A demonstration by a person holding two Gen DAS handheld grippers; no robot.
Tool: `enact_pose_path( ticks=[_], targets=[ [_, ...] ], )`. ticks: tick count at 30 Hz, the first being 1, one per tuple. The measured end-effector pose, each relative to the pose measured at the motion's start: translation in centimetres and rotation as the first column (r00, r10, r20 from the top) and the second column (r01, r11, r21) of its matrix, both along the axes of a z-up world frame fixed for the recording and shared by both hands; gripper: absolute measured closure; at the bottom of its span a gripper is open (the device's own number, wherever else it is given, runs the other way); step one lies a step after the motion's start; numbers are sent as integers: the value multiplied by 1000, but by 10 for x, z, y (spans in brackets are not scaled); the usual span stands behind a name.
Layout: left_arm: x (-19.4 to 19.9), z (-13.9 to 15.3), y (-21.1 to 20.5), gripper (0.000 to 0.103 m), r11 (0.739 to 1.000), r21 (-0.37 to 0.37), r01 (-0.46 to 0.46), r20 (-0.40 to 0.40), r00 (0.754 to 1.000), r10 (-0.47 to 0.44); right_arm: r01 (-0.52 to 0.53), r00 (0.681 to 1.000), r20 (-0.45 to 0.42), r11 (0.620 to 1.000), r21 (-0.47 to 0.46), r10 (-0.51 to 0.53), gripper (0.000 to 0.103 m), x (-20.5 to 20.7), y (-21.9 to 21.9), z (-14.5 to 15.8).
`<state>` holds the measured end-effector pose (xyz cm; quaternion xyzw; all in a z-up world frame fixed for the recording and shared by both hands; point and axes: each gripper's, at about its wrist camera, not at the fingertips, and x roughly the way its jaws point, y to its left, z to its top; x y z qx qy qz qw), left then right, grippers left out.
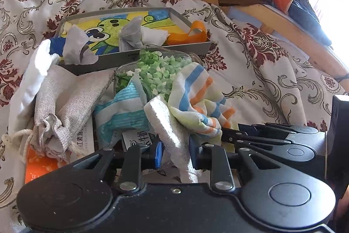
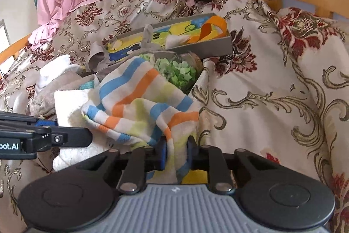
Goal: Organize soft objects
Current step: 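Lift the striped towel and white strip and carry them over the tray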
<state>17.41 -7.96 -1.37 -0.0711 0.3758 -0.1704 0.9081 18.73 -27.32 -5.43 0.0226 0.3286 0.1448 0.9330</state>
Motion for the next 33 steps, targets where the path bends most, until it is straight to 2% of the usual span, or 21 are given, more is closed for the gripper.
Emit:
enact_pose_path(
  ticks=[4,10,20,27,33],
  targets=[
    [-4,0,-3,78,1000,4,-14,3,1000,14,8,999,42,999,-37,-7,86,-4,3,2],
    [-13,2,-8,88,1000,9,-30,0,1000,30,-10,997,78,997,-75,16,88,-8,7,3],
    [-27,5,0,89,998,-23,-50,-11,999,49,0,984,177,992,-128,23,88,-21,13,10],
    [-45,17,7,89,997,-43,-60,29,998,62,55,955,296,989,-137,-13,89,-35,11,21],
    [-61,26,15,89,996,-50,-69,62,995,72,70,918,397,986,-153,-4,89,-55,14,33]
  ],
)
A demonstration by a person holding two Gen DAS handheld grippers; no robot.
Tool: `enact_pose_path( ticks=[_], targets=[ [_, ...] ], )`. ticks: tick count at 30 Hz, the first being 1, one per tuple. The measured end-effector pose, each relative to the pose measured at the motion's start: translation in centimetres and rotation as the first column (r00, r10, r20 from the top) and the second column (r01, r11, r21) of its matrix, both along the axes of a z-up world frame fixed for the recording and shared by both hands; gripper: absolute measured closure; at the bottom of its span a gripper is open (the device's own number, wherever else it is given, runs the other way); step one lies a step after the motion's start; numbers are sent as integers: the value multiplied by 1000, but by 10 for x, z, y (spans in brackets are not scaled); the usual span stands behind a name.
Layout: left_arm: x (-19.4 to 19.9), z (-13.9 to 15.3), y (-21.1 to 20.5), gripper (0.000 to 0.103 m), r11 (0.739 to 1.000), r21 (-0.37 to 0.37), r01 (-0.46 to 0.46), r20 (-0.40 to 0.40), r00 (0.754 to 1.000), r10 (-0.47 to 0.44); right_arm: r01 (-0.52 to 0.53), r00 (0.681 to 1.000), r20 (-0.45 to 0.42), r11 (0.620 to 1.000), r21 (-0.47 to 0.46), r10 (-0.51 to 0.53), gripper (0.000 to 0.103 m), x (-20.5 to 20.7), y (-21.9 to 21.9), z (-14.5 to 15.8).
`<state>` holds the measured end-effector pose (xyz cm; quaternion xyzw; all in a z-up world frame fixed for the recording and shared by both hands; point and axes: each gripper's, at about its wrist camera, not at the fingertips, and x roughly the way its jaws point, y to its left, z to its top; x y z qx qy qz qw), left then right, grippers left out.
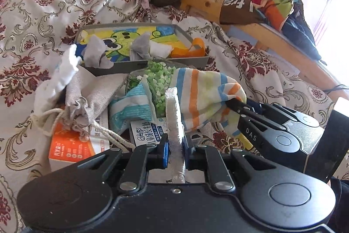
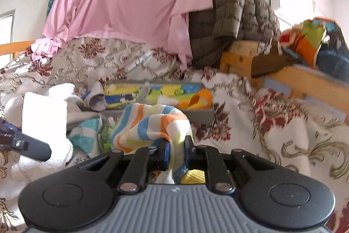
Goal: Organize soft objects
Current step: 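Lift the striped towel and white strip and carry them over the tray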
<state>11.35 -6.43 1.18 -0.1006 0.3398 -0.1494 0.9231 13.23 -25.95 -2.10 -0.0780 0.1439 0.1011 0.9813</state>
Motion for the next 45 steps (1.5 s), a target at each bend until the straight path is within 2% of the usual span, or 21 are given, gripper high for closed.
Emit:
enact_pose_path(
  ticks=[6,12,17,22,27,31,38,45],
  targets=[
    [-3,16,9,89,1000,-4,-11,59,998,11,-34,999,39,999,6,34,89,-15,7,18],
    [23,37,25,89,998,-21,-57,116,991,59,-72,997,40,996,46,71,89,2,11,41],
    [67,49,44,89,994,-21,-111,136,984,113,-109,991,78,994,13,108,89,52,15,70],
    [124,56,49,89,989,29,-148,152,978,142,-118,993,38,991,57,116,89,128,16,89],
    [180,49,45,89,984,84,-159,142,979,147,-97,994,-32,991,95,101,88,195,15,81],
    [215,39,43,89,982,79,-170,117,980,160,-78,994,-77,994,73,84,89,229,15,69],
    [247,16,40,89,981,115,-154,55,987,148,-76,986,-144,997,24,79,88,258,20,55],
    [264,-5,38,88,983,105,-151,-30,987,155,-82,970,-229,996,-19,75,88,271,24,38]
  ],
)
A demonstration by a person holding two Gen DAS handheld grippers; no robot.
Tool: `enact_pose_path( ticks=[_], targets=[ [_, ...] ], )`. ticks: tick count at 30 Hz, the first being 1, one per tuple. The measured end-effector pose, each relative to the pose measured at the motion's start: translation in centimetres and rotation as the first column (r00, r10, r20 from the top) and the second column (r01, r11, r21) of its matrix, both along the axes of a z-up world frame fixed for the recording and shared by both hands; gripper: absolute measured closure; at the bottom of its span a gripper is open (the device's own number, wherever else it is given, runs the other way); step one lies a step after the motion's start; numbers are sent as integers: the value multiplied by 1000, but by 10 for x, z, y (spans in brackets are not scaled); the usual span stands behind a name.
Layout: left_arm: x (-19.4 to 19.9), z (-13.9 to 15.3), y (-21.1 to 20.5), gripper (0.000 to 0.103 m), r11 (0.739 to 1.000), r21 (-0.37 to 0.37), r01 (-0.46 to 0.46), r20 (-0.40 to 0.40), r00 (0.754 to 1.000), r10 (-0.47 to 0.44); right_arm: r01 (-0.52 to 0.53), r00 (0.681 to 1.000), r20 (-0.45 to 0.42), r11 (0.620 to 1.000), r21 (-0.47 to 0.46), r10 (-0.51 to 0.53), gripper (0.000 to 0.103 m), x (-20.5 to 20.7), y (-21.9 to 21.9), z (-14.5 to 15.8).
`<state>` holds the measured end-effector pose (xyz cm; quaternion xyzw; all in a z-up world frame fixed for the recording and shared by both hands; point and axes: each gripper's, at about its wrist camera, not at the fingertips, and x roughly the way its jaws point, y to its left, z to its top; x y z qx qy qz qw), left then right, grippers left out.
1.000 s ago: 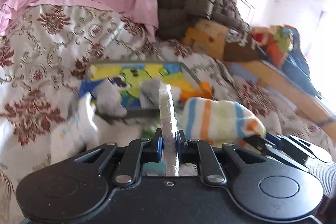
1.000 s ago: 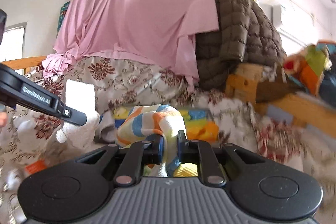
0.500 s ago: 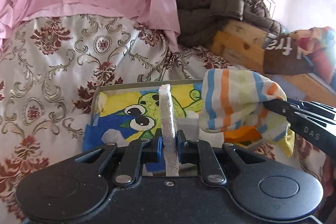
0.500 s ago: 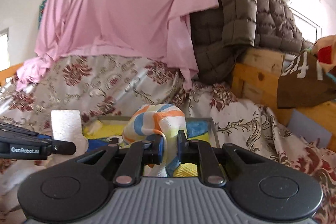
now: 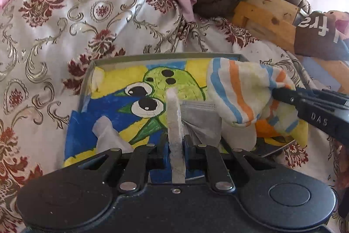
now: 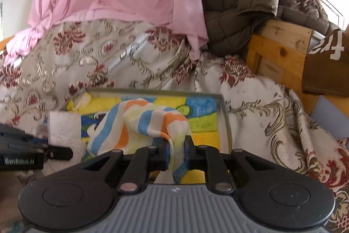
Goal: Organize soft objects
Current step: 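Lift the striped towel and white strip and carry them over the tray, then open both tools to drop the towel and strip into the tray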
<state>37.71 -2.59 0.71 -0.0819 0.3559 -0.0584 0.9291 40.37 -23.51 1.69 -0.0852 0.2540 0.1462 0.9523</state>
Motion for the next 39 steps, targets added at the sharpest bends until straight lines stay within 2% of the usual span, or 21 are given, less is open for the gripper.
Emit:
enact_pose_path(
  ticks=[4,10,18,24,29,35,39],
  targets=[
    [5,-3,-2,89,1000,-12,-4,-21,1000,4,2,1000,-26,1000,-8,-2,84,0,0,-6],
    [8,-5,-8,88,1000,1,-7,-32,999,7,8,1000,-15,1000,-11,-8,76,-6,-4,-7],
    [5,-6,-10,84,1000,1,-19,-44,999,19,26,1000,4,1000,-11,-26,51,-17,-12,0],
    [-6,4,-7,71,999,-23,-40,-6,999,40,52,998,20,999,13,-53,31,-30,-20,15],
    [-25,20,-3,55,997,-57,-59,49,997,62,70,996,54,997,44,-72,16,-51,-24,36],
    [-61,46,4,33,991,-107,-78,128,988,91,61,994,87,994,91,-69,7,-87,-28,63],
    [-93,61,12,24,987,-133,-91,168,979,113,47,992,108,994,101,-58,3,-115,-29,77]
  ],
)
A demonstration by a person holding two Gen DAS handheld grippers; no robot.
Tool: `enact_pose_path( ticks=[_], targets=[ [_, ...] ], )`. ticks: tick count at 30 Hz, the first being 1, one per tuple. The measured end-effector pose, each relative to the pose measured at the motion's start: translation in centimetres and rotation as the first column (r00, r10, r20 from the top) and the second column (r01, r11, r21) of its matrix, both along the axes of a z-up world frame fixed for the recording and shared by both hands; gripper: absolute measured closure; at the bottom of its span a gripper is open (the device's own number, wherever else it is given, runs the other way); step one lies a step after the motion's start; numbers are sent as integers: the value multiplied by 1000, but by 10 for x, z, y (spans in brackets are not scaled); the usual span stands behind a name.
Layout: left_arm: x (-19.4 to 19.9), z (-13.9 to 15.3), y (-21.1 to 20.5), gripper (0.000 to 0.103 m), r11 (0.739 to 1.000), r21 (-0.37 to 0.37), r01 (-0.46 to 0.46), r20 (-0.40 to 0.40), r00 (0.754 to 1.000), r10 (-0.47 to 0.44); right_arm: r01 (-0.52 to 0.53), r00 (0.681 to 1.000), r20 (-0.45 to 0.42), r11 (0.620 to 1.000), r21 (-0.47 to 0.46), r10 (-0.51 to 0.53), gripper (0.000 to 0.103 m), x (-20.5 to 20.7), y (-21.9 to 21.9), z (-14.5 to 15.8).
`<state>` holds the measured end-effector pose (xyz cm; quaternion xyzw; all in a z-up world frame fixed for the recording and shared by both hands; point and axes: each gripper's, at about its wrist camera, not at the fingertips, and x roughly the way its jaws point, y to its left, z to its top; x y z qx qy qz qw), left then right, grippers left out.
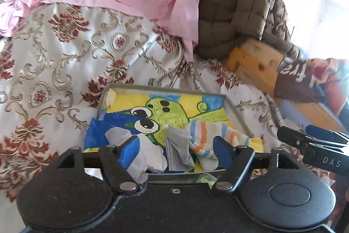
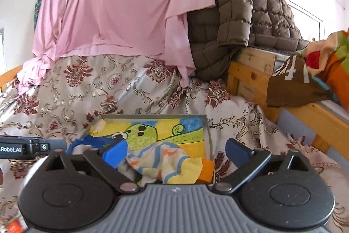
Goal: Organize soft objects
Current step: 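Open both tools to drop the towel and strip into the tray, then move both open tools back over the remaining pile of soft items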
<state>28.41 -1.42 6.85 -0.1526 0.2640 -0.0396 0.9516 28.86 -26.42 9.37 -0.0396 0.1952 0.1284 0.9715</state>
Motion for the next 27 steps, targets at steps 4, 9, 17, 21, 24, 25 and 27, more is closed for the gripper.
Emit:
enact_pose_path(
  ticks=[4,9,17,21,24,25,27],
  targets=[
    [-33,12,4,17,1000,13,-16,41,999,16,-3,1000,22,1000,17,2,0,-29,0,11],
    [-77,23,7,13,1000,9,-21,77,997,20,4,1000,28,999,37,-5,0,-60,-1,20],
    [-139,31,12,4,999,45,-20,124,992,14,13,999,38,997,74,-16,0,-111,2,15],
    [-169,26,20,1,998,43,-44,109,993,39,21,999,48,996,89,-25,0,-137,4,5],
    [-187,21,25,1,999,32,-43,92,995,40,30,998,57,995,95,-35,0,-155,7,-4],
    [-191,19,25,1,998,35,-46,90,995,43,31,997,62,995,96,-37,0,-160,8,-7],
    [-201,16,27,1,997,54,-48,99,994,42,37,996,72,994,100,-44,0,-172,10,-14]
  ],
)
